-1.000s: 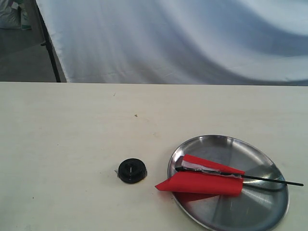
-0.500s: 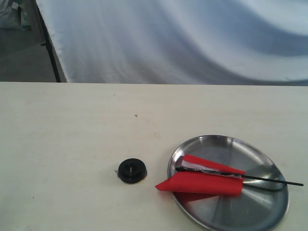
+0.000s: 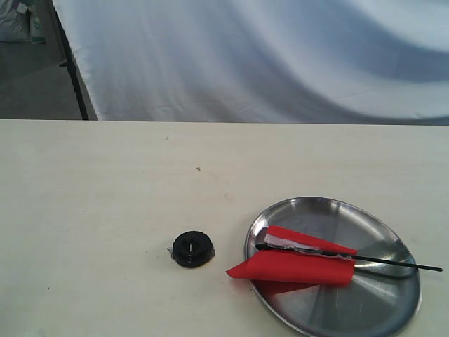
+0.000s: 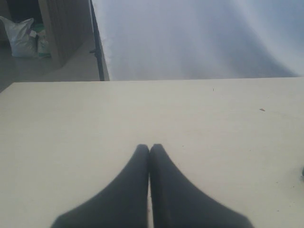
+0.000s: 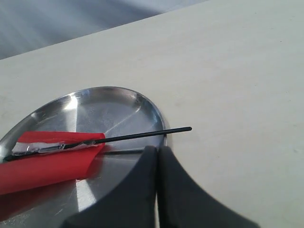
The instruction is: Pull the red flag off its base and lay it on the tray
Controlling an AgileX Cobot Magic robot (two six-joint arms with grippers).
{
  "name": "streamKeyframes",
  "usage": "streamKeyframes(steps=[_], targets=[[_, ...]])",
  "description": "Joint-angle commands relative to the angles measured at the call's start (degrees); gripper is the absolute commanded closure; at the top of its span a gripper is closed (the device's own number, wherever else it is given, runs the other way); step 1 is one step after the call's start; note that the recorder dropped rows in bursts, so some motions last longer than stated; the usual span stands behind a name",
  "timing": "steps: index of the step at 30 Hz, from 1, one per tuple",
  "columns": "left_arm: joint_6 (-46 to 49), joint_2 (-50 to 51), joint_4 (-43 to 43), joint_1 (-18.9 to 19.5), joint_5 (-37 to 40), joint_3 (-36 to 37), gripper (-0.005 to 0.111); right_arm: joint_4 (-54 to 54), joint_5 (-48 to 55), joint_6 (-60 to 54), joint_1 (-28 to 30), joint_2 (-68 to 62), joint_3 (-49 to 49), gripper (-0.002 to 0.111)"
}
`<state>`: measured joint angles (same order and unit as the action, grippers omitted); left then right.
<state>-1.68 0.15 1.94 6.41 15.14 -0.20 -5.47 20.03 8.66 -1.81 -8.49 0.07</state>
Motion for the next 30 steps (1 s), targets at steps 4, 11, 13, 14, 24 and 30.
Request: streamKeyframes(steps=[4,11,13,14,24,30], targets=[[-0.07,-0.15,-0.32,-0.35,-0.31,0.20,0.107,1.03,-1.95,-1.65,0.17,0.23,-0.07,0.109],[-0.07,-0.15,-0.32,-0.35,-0.31,0.20,0.107,4.33,-4.19,-2.07,0.17,0.23,-0.07,0.109],[-0.07,-0.15,-0.32,-0.35,-0.31,0.20,0.107,4.33,-4.19,-2.07,0.17,0.23,-0.07,0.109],[-0.07,-0.15,-0.32,-0.35,-0.31,0.20,0.107,4.33,-4.19,-2.07,0.17,0.23,-0.07,0.109],[-0.07,-0.15,-0.32,-0.35,-0.31,0.20,0.107,4.33,-3.68,-1.81,0.17,0.23,-0.07,0.109],[-0.07,-0.15,-0.32,-0.35,-0.31,0.20,0.107,4.33,-3.68,-1.81,0.17,0.23,-0.07,0.109]])
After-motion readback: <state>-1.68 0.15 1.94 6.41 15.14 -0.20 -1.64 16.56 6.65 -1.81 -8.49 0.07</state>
